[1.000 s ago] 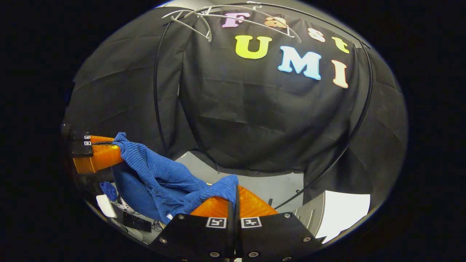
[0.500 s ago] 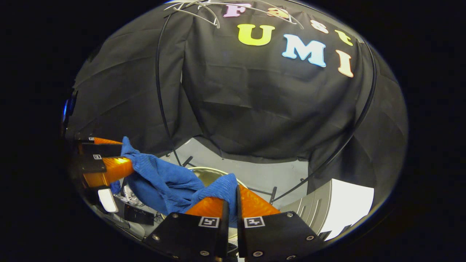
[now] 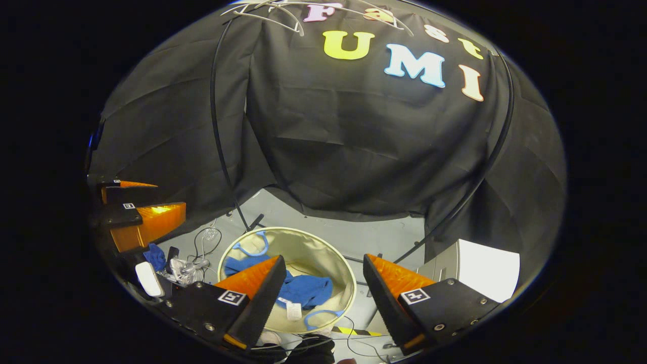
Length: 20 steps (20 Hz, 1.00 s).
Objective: Grasp the clothes on the hanger with both hands and then place them into the laundry hamper below.
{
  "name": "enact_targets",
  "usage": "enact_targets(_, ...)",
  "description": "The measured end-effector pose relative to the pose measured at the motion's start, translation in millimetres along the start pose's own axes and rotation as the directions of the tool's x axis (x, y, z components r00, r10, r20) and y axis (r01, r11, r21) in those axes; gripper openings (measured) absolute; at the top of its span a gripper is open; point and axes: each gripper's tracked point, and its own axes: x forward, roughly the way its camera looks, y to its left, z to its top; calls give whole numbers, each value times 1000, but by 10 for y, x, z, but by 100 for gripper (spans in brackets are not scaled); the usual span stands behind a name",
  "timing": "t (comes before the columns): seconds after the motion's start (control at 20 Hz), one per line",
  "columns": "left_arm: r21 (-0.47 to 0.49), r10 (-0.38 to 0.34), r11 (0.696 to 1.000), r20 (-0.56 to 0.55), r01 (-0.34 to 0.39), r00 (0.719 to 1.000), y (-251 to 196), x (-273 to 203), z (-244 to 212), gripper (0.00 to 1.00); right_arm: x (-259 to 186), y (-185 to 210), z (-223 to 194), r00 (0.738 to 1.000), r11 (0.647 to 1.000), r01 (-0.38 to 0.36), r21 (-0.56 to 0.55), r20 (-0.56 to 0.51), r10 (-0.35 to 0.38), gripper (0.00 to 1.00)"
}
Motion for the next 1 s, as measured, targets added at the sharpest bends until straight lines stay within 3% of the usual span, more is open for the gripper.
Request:
enact_targets(0.35,12,-5,1000,61,4,998,3,-188,276,93,-166,-1,166,999,999,2,39,42,-4,95)
enact_targets(0.6,5,-41,999,178,41,983,-47,-481,873,93,-521,-111,507,990,997,35,75,131,-45,95)
enact_targets(0.8,12,-83,996,301,83,950,-100,-863,1461,93,-899,-315,888,968,991,72,115,232,-97,95)
enact_targets(1.0,44,-111,994,400,102,910,-238,-1249,1969,93,-1383,-623,1252,925,981,110,159,345,-159,95)
